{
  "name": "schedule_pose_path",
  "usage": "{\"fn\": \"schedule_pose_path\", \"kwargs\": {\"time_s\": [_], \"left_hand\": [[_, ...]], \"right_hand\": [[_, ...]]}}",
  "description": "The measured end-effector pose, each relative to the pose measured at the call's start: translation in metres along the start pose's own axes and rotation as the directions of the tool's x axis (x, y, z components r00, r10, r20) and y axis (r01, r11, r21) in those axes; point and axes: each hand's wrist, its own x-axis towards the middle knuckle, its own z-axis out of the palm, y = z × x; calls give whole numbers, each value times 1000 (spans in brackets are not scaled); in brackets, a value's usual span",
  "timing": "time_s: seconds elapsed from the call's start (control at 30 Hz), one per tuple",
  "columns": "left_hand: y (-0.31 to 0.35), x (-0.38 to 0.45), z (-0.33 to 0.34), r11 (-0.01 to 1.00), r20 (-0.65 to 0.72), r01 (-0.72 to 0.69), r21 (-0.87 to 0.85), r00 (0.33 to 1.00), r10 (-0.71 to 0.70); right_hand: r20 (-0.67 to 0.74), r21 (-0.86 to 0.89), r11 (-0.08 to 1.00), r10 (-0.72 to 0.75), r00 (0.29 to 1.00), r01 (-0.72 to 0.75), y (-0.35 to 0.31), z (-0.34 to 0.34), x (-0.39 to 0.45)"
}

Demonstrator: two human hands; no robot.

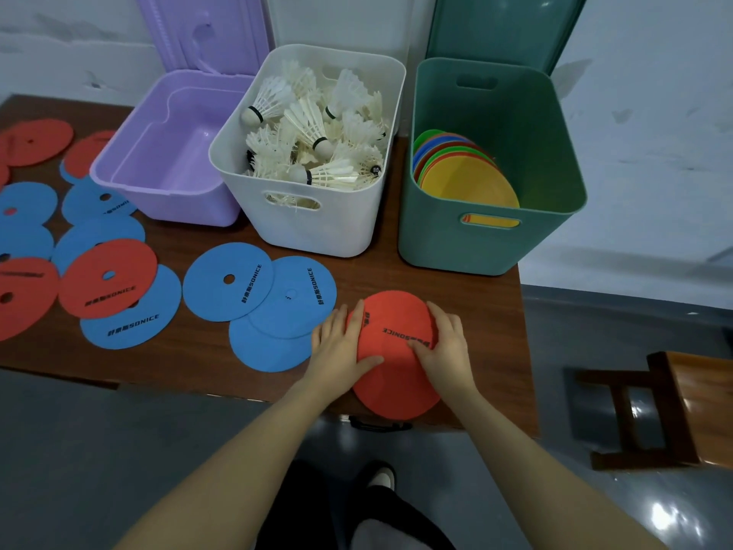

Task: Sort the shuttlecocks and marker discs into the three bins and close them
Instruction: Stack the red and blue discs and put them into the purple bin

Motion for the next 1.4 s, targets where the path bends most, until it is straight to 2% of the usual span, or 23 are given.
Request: {"fn": "schedule_pose_path", "kwargs": {"time_s": [0.1,0.27,0.4,0.53,0.7,0.8,0.9,1.0,1.07,1.1,1.17,1.23,1.33,1.4], "left_hand": [[5,3,1,1000,7,-14,-4,1000,14],[0,7,-9,980,-34,48,-195,998,-56],[-15,6,-19,951,-62,41,-305,996,-63],[-28,-3,-34,948,-78,33,-315,995,-60],[-47,-7,-64,962,-185,-31,-273,983,-21],[-70,-3,-83,964,-197,-18,-264,980,-35],[-102,2,-97,966,-186,16,-259,980,-66],[-131,9,-106,962,-163,51,-267,982,-97],[-148,13,-113,955,-168,86,-283,976,-138],[-157,16,-115,965,-175,116,-236,972,-160],[-176,24,-119,984,-191,177,-24,965,-178],[-193,32,-122,972,-120,213,100,972,-201],[-208,41,-122,970,45,192,148,979,-200],[-208,42,-121,975,67,182,131,979,-191]], "right_hand": [[-44,62,998,-25,999,28,-4,-3,-1],[-90,79,990,-109,990,116,-14,-6,3],[-109,106,980,-154,982,165,-31,-1,8],[-98,105,972,-199,975,209,-52,11,12],[-161,163,974,-134,978,160,-79,34,15],[-110,175,975,-115,987,133,-100,57,23],[-15,135,984,-116,993,117,-116,84,26],[17,95,992,-84,996,82,-122,109,28],[28,-40,999,6,1000,-5,-122,123,30],[30,-119,991,66,997,-62,-122,129,30],[19,-206,967,155,988,-148,-123,140,27],[-6,-240,955,176,984,-172,-126,152,22],[-26,-231,952,199,980,-200,-134,167,19],[-36,-203,954,217,976,-220,-138,171,20]]}}
